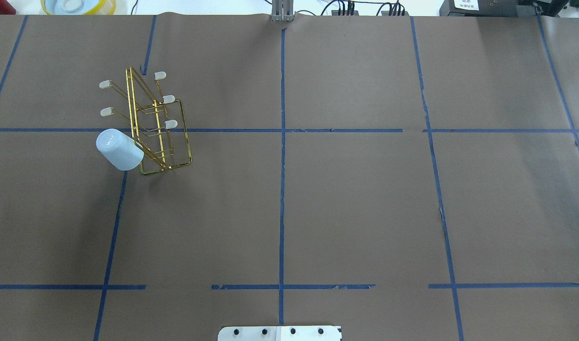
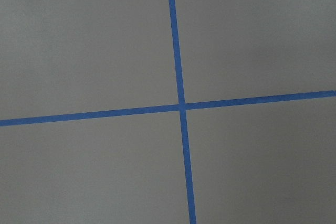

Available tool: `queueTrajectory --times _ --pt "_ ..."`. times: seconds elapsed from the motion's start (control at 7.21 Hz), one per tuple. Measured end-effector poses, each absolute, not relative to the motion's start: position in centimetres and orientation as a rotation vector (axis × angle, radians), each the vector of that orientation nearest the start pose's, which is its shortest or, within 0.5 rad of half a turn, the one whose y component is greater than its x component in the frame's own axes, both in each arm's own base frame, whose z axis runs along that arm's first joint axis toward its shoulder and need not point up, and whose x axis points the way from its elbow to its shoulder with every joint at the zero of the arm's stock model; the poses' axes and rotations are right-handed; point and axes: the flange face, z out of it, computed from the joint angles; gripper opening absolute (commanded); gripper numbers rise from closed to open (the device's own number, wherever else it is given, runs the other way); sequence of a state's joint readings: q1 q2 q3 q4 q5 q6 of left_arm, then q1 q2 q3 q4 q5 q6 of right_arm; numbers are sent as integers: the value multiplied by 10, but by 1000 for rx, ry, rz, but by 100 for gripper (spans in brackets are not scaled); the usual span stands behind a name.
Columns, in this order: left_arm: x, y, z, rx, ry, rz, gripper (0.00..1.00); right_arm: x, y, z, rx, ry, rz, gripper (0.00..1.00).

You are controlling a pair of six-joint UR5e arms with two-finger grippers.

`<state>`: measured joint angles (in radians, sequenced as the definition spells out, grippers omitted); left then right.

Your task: Hang cup on cup holder

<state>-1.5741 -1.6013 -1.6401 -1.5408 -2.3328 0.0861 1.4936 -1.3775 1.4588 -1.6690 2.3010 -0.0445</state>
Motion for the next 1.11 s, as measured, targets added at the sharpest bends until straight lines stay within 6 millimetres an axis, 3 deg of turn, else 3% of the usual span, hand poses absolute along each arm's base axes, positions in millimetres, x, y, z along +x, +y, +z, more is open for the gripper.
queueTrajectory --times 0.42,0.69,1.11 --pt "-82 -497 628 82 750 166 100 23 -574 624 -28 -730 -110 100" --pt "-83 -495 642 56 749 160 100 23 -574 624 -28 -730 -110 100" --pt "-83 -494 647 49 748 159 100 23 -574 624 -28 -730 -110 100"
